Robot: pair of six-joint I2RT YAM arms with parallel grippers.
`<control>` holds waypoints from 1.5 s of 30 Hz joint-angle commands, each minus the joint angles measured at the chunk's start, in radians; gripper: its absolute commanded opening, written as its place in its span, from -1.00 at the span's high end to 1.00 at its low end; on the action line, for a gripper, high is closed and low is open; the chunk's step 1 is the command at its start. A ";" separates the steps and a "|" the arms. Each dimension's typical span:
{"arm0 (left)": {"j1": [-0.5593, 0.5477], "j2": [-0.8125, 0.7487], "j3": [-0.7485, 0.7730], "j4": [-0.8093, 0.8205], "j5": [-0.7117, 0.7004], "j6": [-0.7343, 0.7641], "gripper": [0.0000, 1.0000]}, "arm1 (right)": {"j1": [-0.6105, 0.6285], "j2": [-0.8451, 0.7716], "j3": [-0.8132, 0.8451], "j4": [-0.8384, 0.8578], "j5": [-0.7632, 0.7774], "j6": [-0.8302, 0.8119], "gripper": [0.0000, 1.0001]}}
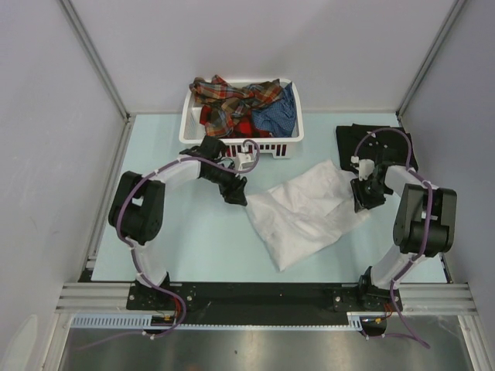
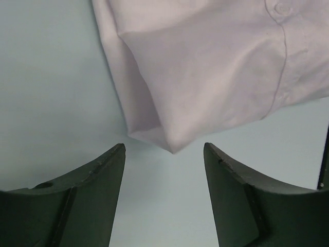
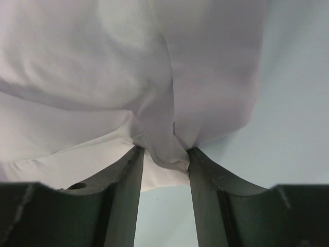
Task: Fold and stack the long sleeve shirts
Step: Fold the shirt
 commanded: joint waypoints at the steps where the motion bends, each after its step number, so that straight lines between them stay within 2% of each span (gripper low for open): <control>1: -0.005 0.041 0.119 -0.061 0.051 0.145 -0.36 | 0.028 0.094 -0.004 0.083 0.014 0.038 0.11; 4: -0.025 0.058 0.154 -0.136 0.033 0.266 -0.36 | 0.040 0.094 0.015 0.082 0.022 0.036 0.12; 9: -0.048 0.143 0.237 -0.388 0.048 0.451 -0.36 | 0.072 0.100 0.037 0.083 0.026 0.037 0.11; 13: -0.077 0.184 0.304 -0.433 0.025 0.469 -0.36 | 0.110 0.089 0.025 0.106 0.040 0.023 0.09; 16: -0.097 0.218 0.352 -0.476 0.025 0.492 -0.21 | 0.141 0.101 0.029 0.109 0.048 0.029 0.09; 18: -0.110 0.216 0.347 -0.480 0.025 0.489 0.02 | 0.163 0.104 0.034 0.111 0.051 0.027 0.10; 19: -0.114 0.210 0.320 -0.483 0.020 0.490 0.14 | 0.170 0.104 0.034 0.114 0.055 0.024 0.10; 20: -0.117 0.203 0.297 -0.485 0.019 0.489 0.37 | 0.175 0.103 0.034 0.117 0.060 0.020 0.10; 23: -0.130 0.129 0.160 -0.482 0.033 0.489 0.66 | 0.221 0.091 0.029 0.123 0.075 0.010 0.11; 28: -0.143 -0.047 -0.108 -0.456 0.071 0.443 0.73 | 0.319 0.063 0.006 0.146 0.078 0.001 0.12; 33: -0.149 -0.190 -0.271 -0.423 0.102 0.380 0.74 | 0.466 0.045 -0.004 0.181 0.075 -0.023 0.13; 36: -0.169 -0.279 -0.338 -0.405 0.094 0.352 0.67 | 0.584 0.035 -0.004 0.204 0.066 -0.031 0.13; 37: -0.171 -0.299 -0.366 -0.387 0.098 0.328 0.45 | 0.610 0.037 -0.004 0.213 0.066 -0.036 0.13; 39: -0.180 -0.331 -0.380 -0.355 0.089 0.295 0.14 | 0.684 0.058 0.006 0.235 0.074 -0.045 0.13; 40: -0.179 -0.337 -0.387 -0.348 0.086 0.286 -0.09 | 0.701 0.070 0.011 0.241 0.085 -0.051 0.14; 43: -0.154 -0.389 -0.394 -0.371 0.089 0.315 -0.39 | 0.735 0.115 0.040 0.266 0.098 -0.063 0.16; 45: -0.078 -0.443 -0.395 -0.387 0.103 0.324 -0.41 | 0.739 0.144 0.066 0.288 0.111 -0.072 0.17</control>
